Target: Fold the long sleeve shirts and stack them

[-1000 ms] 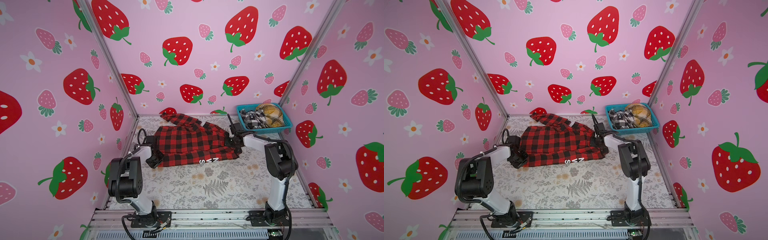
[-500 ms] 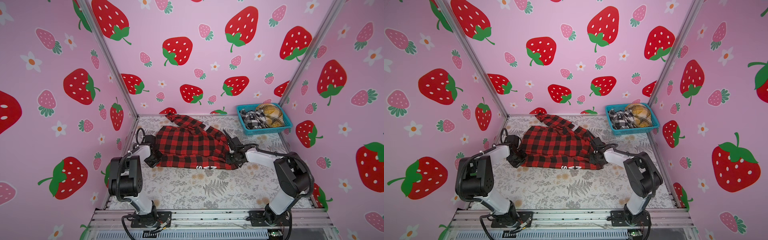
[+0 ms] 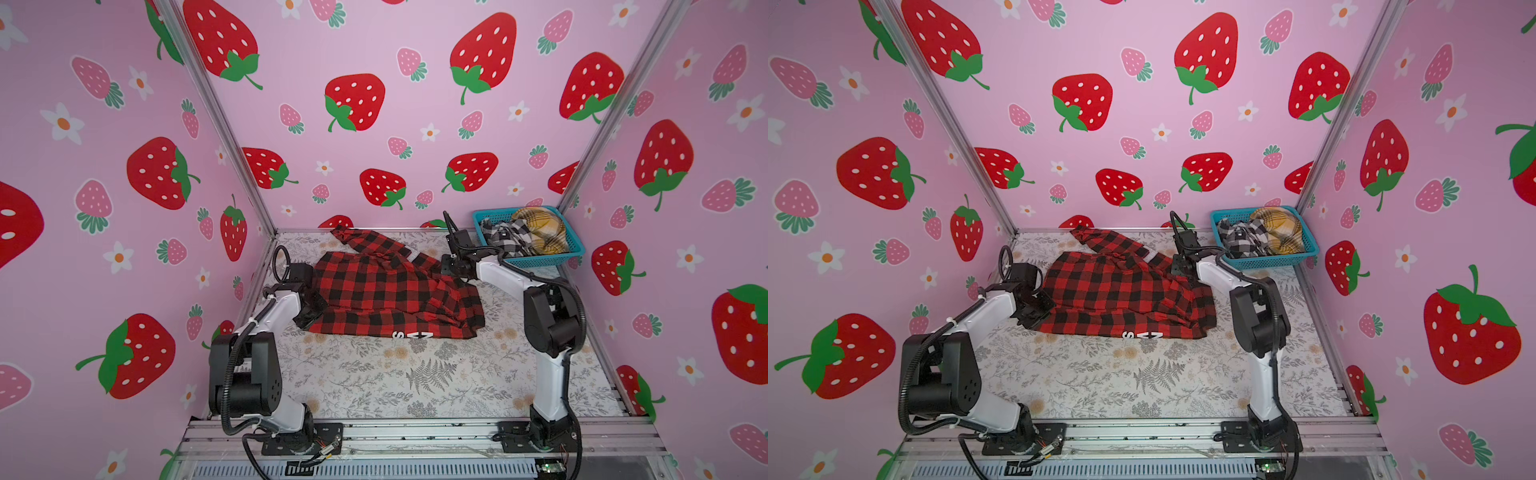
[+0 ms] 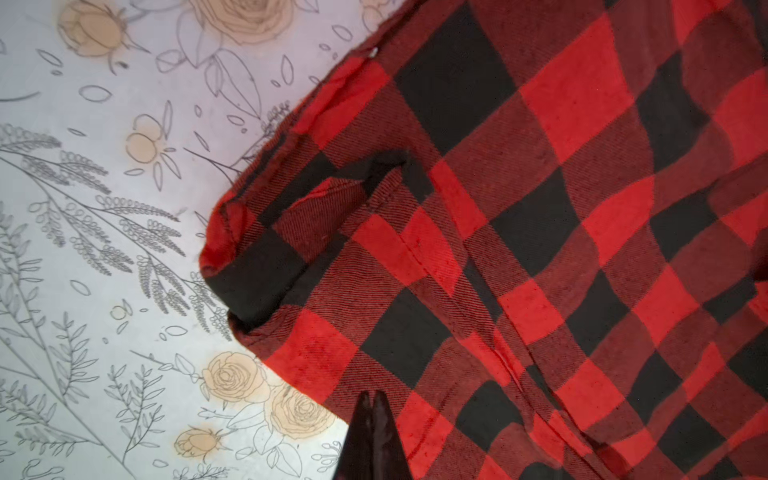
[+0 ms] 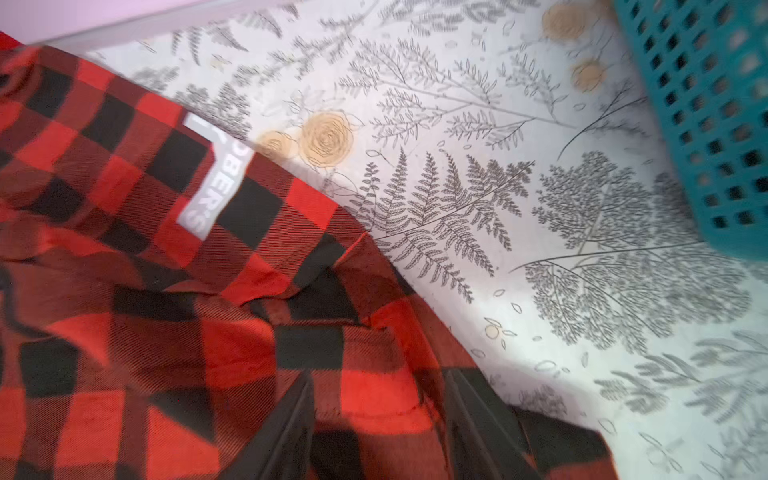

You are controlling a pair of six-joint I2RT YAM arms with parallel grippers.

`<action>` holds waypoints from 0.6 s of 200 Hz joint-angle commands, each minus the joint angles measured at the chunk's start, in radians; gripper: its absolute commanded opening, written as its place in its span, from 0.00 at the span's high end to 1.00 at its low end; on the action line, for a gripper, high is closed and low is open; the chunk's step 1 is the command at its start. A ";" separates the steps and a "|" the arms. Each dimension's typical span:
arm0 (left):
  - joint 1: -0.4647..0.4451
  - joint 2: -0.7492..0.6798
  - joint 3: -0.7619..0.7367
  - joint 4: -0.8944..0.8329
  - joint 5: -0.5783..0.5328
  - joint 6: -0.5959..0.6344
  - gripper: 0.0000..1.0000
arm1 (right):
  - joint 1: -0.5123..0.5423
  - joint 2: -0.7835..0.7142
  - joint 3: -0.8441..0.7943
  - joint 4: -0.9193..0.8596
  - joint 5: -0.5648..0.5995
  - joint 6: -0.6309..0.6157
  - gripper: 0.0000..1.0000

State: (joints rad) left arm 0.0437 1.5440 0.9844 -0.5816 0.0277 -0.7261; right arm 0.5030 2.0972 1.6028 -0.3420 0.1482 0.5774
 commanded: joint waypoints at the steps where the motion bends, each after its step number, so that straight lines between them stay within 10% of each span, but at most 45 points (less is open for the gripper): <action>1: -0.004 0.018 0.011 -0.028 0.001 0.006 1.00 | -0.015 0.078 0.066 -0.055 -0.041 -0.013 0.48; 75: -0.005 0.057 -0.043 0.010 0.008 -0.007 1.00 | -0.022 0.099 0.126 -0.059 0.006 -0.083 1.00; 120: -0.010 0.073 -0.055 0.024 -0.001 -0.016 1.00 | -0.015 0.007 0.157 -0.072 0.094 -0.107 1.00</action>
State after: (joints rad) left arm 0.0406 1.6035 0.9390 -0.5644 0.0376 -0.7303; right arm 0.4805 2.1925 1.7126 -0.3973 0.1680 0.4957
